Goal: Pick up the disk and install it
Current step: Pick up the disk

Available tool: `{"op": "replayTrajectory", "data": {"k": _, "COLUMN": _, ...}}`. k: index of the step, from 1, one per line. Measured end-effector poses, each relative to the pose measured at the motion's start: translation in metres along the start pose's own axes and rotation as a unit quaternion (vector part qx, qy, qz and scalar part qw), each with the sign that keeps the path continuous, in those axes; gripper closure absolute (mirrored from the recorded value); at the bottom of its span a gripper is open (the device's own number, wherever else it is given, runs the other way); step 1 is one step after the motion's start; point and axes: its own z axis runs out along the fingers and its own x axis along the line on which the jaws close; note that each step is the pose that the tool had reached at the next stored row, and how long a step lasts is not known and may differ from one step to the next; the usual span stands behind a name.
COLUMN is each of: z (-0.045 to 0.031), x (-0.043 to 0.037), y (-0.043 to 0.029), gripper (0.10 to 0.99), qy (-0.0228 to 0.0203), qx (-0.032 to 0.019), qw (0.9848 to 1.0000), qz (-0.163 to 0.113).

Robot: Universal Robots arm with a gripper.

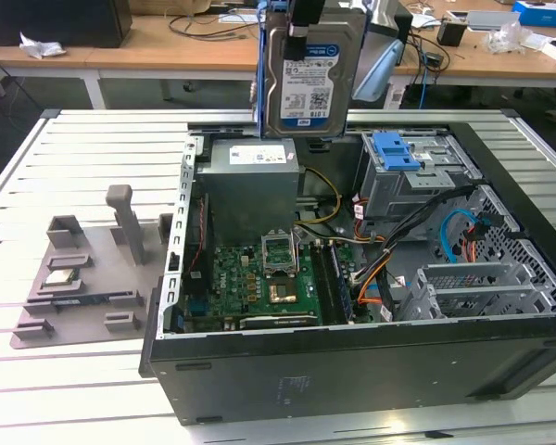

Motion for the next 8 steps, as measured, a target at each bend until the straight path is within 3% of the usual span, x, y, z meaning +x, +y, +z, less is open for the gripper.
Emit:
{"op": "replayTrajectory", "data": {"k": 4, "z": -0.0004, "x": 0.0222, "y": 0.0009, "gripper": 0.718, "qy": 0.0, "qx": 0.0, "qw": 1.0, "qz": 0.0}}
{"op": "replayTrajectory", "data": {"k": 8, "z": -0.0007, "x": 0.0351, "y": 0.0014, "gripper": 0.718, "qy": 0.0, "qx": 0.0, "qw": 1.0, "qz": 0.0}}
